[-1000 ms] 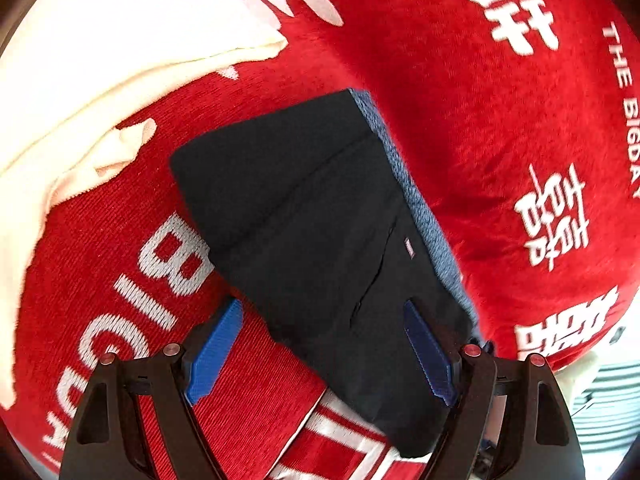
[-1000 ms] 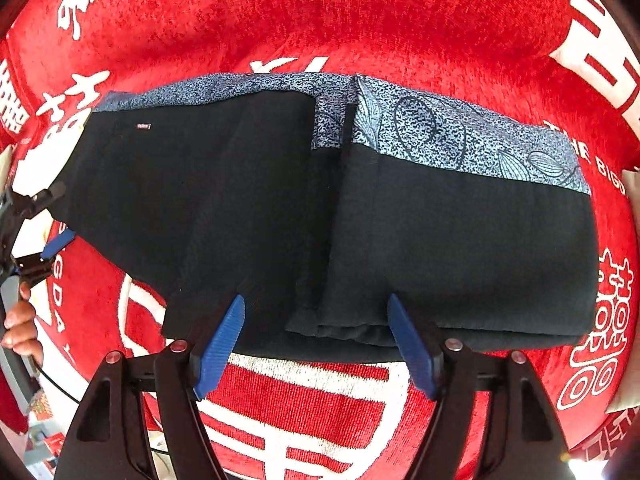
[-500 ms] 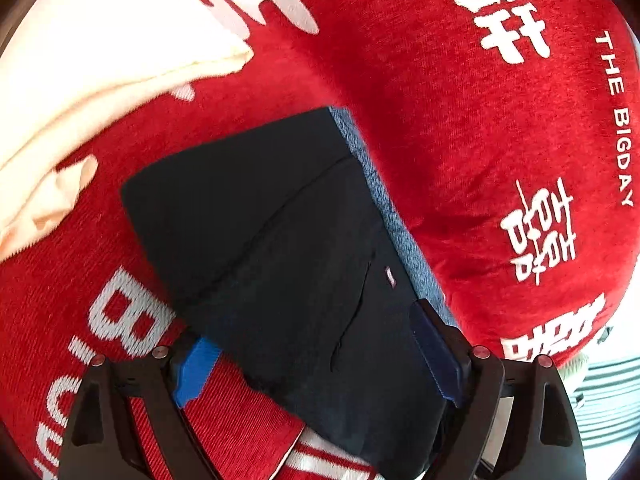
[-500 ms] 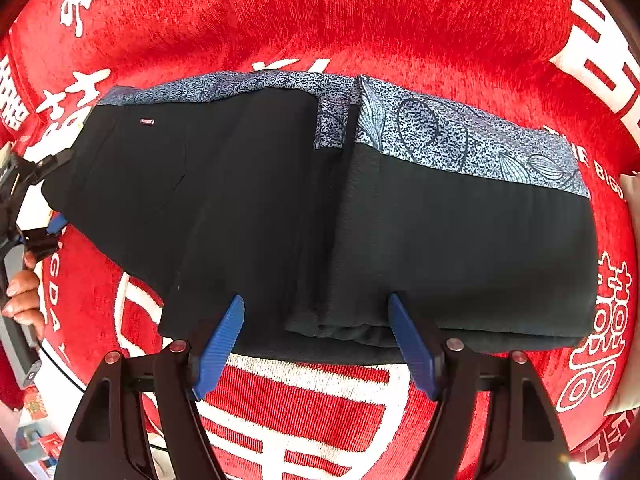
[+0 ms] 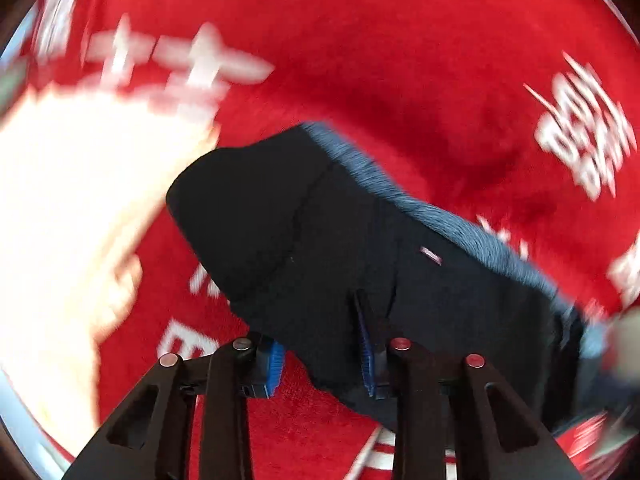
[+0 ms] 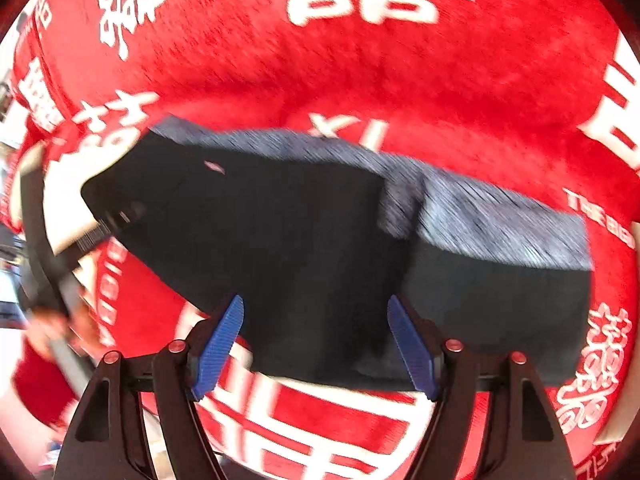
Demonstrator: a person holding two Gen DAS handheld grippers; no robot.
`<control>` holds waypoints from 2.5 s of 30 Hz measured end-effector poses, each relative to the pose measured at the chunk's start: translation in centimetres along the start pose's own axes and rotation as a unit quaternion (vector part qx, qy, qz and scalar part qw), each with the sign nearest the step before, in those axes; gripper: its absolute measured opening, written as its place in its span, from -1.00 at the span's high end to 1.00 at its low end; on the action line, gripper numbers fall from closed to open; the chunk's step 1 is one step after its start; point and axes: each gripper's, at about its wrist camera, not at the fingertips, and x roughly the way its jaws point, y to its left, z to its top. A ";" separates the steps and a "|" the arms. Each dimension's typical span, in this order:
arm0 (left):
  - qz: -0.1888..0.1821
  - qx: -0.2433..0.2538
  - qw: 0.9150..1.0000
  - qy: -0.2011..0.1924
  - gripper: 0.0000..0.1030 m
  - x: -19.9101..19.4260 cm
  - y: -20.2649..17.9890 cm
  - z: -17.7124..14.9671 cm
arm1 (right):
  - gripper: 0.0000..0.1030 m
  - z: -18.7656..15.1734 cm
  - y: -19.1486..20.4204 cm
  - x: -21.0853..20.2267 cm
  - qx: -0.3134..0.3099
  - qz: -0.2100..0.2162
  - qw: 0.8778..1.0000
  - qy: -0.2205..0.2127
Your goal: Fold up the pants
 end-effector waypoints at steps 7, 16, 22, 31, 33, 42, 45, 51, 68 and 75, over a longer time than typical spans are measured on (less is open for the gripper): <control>0.050 0.139 0.987 -0.056 0.38 -1.7 -5.0 -1.1 | -0.57 9.3 5.5 2.6 0.000 0.120 0.990 0.074; 0.076 0.202 0.973 -0.083 0.38 -3.1 -7.7 -2.0 | -0.63 15.4 18.8 6.7 -0.170 0.111 0.964 0.174; 0.081 0.215 0.969 -0.092 0.38 -3.6 -8.3 -2.1 | -0.50 14.6 21.5 11.5 -0.214 0.039 0.946 0.239; 0.062 0.217 0.968 -0.111 0.38 -6.0 -9.7 -2.3 | 0.69 13.3 16.7 6.7 -0.160 0.123 0.965 0.167; 0.045 0.215 0.968 -0.118 0.38 -7.4 -10.4 -2.1 | 0.69 13.0 14.5 4.7 -0.136 0.157 0.967 0.147; -0.067 0.229 0.964 -0.116 0.38 -12.5 -16.1 -2.0 | 0.68 9.3 3.4 -4.3 -0.047 0.258 0.964 0.033; -0.091 0.248 0.959 -0.108 0.38 -13.3 -19.0 -2.7 | 0.68 7.2 -0.9 -6.9 -0.008 0.271 0.962 0.000; -0.131 0.297 0.942 -0.088 0.38 -14.2 -25.6 -5.3 | 0.68 3.4 -9.0 -10.7 0.049 0.267 0.961 -0.045; -0.124 0.413 0.902 0.015 0.38 -7.9 -38.5 -15.6 | 0.68 -6.0 -26.5 -6.2 0.183 0.206 0.961 -0.037; -0.102 0.440 0.892 0.027 0.37 -6.5 -39.3 -17.3 | 0.58 -7.8 -29.0 -3.8 0.204 0.195 0.959 -0.032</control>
